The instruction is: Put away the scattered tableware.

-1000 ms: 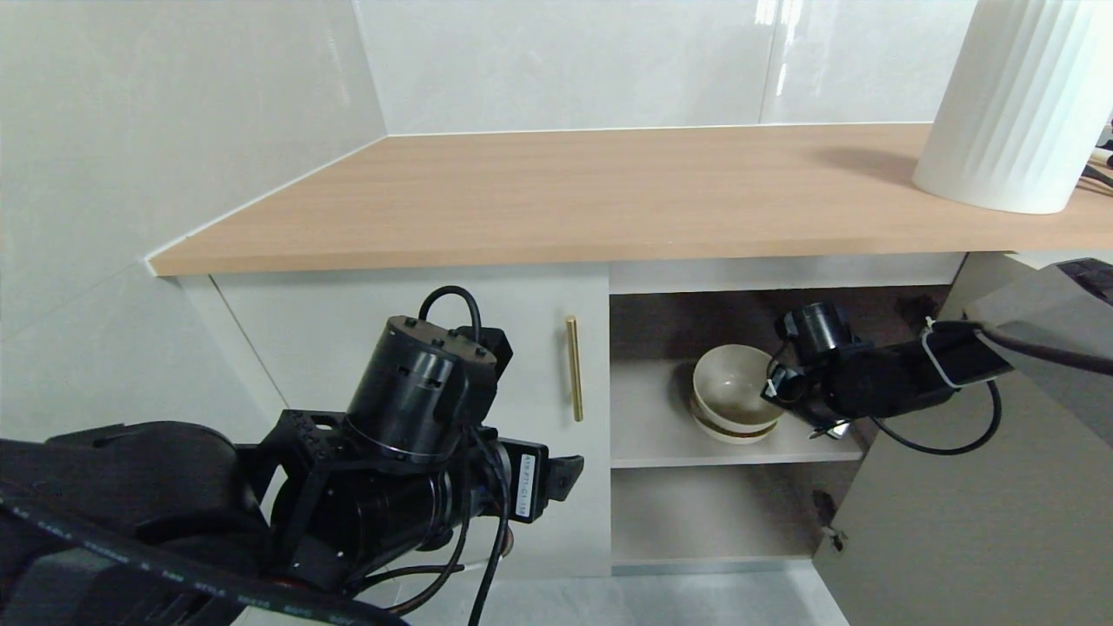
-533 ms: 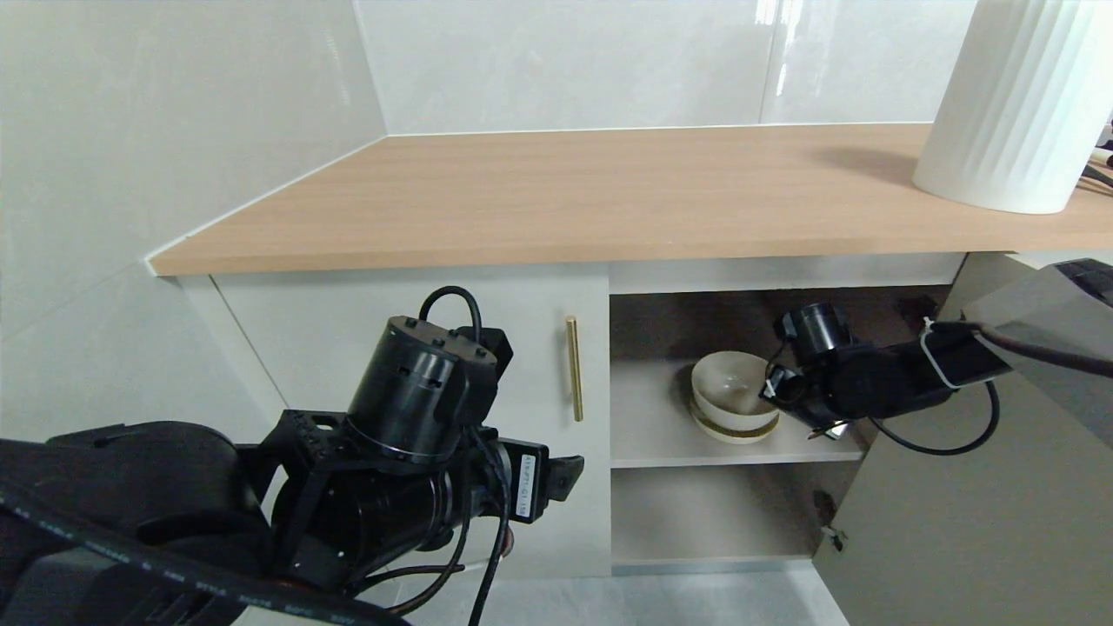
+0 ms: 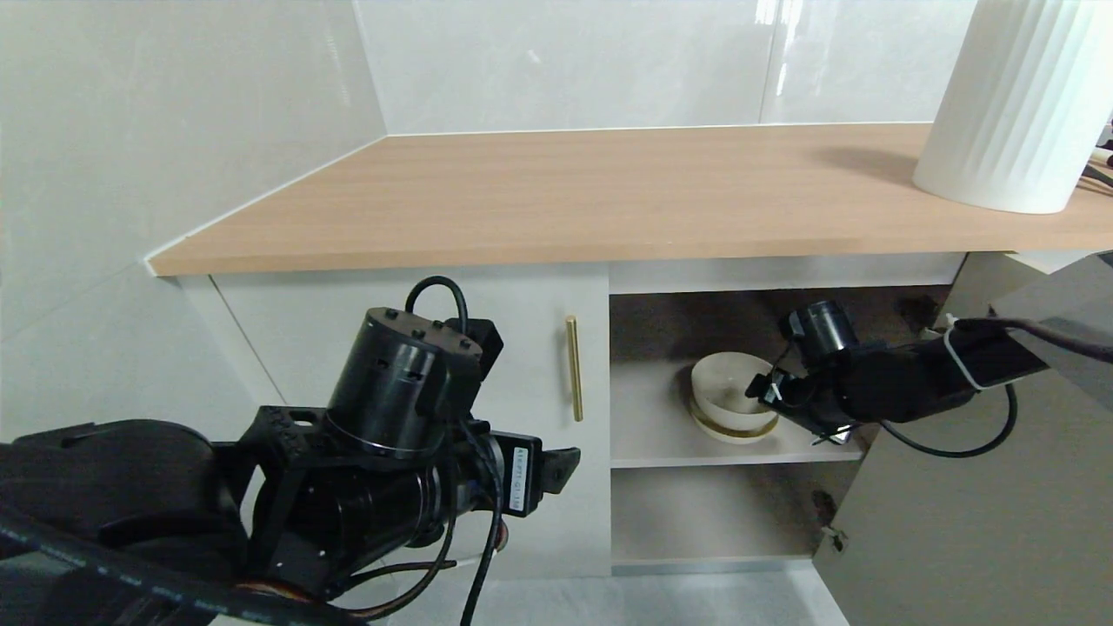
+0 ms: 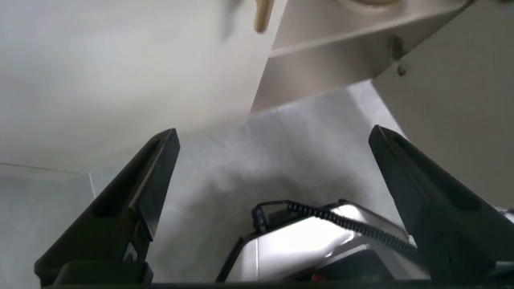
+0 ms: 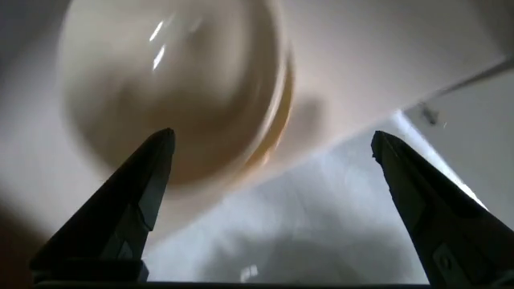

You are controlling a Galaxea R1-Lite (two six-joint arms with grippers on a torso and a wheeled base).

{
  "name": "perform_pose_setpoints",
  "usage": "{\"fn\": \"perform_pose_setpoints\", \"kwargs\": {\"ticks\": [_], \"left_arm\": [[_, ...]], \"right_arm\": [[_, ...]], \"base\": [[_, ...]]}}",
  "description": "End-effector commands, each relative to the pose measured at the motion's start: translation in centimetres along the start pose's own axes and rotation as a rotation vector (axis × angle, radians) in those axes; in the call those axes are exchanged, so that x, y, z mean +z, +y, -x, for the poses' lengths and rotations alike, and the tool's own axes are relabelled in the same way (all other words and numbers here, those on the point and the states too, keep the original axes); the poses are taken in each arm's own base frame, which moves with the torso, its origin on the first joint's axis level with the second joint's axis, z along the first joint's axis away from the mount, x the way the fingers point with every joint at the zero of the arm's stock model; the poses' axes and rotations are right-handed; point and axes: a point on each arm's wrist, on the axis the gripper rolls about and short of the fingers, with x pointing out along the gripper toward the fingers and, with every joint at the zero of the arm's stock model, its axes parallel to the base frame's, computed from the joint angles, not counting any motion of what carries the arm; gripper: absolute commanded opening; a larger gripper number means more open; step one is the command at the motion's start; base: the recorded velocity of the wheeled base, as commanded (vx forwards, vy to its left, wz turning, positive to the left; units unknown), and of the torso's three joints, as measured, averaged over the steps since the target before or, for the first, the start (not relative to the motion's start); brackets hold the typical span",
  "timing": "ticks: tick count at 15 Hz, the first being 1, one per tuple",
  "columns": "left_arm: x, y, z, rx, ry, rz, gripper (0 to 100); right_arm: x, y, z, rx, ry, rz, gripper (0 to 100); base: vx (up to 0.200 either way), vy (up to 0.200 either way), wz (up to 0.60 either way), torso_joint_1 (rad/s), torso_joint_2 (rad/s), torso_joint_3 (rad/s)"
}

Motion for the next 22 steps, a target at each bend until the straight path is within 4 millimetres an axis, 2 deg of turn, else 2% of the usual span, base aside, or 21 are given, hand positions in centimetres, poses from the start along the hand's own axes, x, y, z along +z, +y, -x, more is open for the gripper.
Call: {"fn": "perform_pose_setpoints", "kwargs": {"ticks": [1, 3, 5, 7, 8, 10, 13, 22], "left_arm": [[0.8, 1.7, 1.7, 0.024, -0.048, 0.043, 100], [0.5, 3.9, 3.1, 0.069, -0.069, 0.087, 100], [-0.1, 4.9, 4.5, 0.084, -0.082, 0.089, 100], [-1.6, 5.7, 5.4, 0.098, -0.062, 0.061, 100], [-2.1, 6.4, 5.9, 0.119, -0.065, 0.059, 100], [-2.5, 7.2, 6.7, 0.140, -0.077, 0.062, 100], [-3.2, 7.4, 6.7, 0.145, -0.055, 0.057, 100], [-3.2, 7.4, 6.9, 0.144, -0.061, 0.057, 100]], "right_arm": [[-0.1, -0.1, 6.8, 0.143, 0.033, 0.117, 100], [-1.0, -0.1, 12.5, 0.217, 0.043, 0.253, 100], [-2.4, -0.8, 17.2, 0.244, 0.088, 0.318, 100], [-3.2, -2.7, 20.5, 0.263, 0.091, 0.357, 100], [-3.6, -3.5, 21.4, 0.267, 0.089, 0.382, 100], [-4.7, -5.2, 22.6, 0.257, 0.116, 0.404, 100], [-6.1, -6.4, 23.6, 0.261, 0.133, 0.445, 100], [-7.2, -6.9, 24.7, 0.264, 0.179, 0.538, 100]], "base": [[0.000, 0.000, 0.00, 0.000, 0.00, 0.000], [0.000, 0.000, 0.00, 0.000, 0.00, 0.000], [0.000, 0.000, 0.00, 0.000, 0.00, 0.000], [0.000, 0.000, 0.00, 0.000, 0.00, 0.000], [0.000, 0.000, 0.00, 0.000, 0.00, 0.000], [0.000, 0.000, 0.00, 0.000, 0.00, 0.000], [-0.067, 0.000, 0.00, -0.001, 0.00, 0.001], [-0.200, 0.000, 0.00, 0.000, 0.00, 0.002]]}}
